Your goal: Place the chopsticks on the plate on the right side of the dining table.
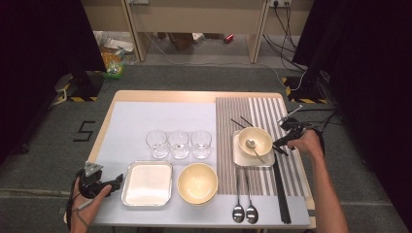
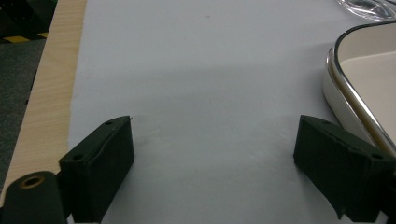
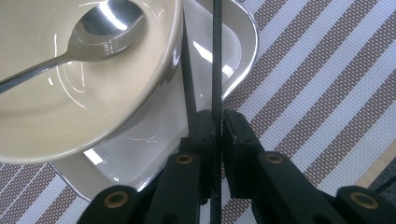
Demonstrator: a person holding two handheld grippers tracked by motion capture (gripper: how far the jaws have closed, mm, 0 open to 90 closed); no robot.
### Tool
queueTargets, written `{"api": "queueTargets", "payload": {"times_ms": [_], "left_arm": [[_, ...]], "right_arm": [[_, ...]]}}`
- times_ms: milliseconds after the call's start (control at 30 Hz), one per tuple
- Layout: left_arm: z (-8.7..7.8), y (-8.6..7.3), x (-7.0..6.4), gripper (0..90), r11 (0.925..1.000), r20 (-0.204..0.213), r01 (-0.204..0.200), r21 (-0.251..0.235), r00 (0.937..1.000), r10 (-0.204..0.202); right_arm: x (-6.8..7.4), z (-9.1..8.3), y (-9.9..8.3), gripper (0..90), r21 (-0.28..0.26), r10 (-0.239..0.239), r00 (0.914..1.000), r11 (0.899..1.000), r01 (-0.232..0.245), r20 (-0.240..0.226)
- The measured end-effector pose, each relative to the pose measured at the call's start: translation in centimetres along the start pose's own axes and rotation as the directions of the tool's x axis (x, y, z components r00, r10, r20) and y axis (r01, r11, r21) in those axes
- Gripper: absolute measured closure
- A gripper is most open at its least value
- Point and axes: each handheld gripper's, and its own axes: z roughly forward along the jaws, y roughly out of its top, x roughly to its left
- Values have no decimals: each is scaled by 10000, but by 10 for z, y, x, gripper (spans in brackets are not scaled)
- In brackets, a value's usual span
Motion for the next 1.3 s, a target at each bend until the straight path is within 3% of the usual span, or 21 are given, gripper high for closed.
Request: {"api": "queueTargets", "payload": {"times_ms": [400, 433, 600, 900, 1067, 1300], "left_arm": [[0, 0, 0, 111, 10000, 2, -5, 1, 10000, 5], [0, 0, 0, 112, 10000, 3, -5, 0, 10000, 5], [0, 0, 0, 112, 10000, 15, -8, 34, 10000, 8], [0, 0, 0, 112, 10000, 1, 1, 1, 10000, -1], [0, 0, 0, 111, 10000, 3, 0, 2, 10000, 0], [0, 0, 0, 111, 10000, -1, -4, 2, 10000, 4]], "right_arm": [[-2, 4, 5, 857, -33, -207, 9998, 9998, 207, -50], [-3, 5, 6, 857, -100, -442, 9990, 9990, 441, -28], [-2, 6, 10, 857, -98, -717, 9974, 9974, 716, -100], [1, 9, 16, 857, -112, -935, 9954, 9956, 933, -189], [2, 6, 16, 853, -112, -585, 9981, 9982, 583, -200], [2, 0, 10, 829, -269, -646, 9978, 9976, 642, -116]]}}
